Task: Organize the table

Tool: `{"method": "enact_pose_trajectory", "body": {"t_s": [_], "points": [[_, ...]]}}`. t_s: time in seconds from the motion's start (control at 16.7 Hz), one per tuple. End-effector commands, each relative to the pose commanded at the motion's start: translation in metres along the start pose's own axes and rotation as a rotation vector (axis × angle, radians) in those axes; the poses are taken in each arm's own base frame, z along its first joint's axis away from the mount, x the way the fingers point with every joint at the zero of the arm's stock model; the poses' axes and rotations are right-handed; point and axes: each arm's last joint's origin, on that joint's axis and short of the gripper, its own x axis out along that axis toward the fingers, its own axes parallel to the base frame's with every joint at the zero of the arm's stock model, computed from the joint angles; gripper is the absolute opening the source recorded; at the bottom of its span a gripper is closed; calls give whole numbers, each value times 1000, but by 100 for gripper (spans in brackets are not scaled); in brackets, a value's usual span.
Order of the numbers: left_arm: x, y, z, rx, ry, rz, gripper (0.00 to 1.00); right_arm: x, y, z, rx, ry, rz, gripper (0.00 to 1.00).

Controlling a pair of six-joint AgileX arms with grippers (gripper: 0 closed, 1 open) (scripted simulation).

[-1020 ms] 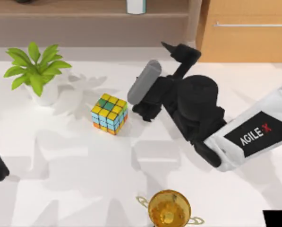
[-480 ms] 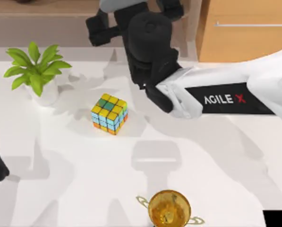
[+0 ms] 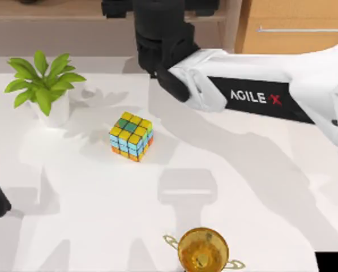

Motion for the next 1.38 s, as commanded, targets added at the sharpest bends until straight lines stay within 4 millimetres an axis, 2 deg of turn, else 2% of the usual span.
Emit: {"method": "enact_pose_trajectory", "body": {"t_s": [0.24,0.6,0.84,1.38], "points": [[0,0,0,0,0,0,100,-1,1,2,1,-3,4,100],[0,0,0,0,0,0,100,19,0,0,0,0,0,100],[0,0,0,0,0,0,100,20,0,0,0,0,0,100],[0,0,0,0,0,0,100,20,0,0,0,0,0,32]]}}
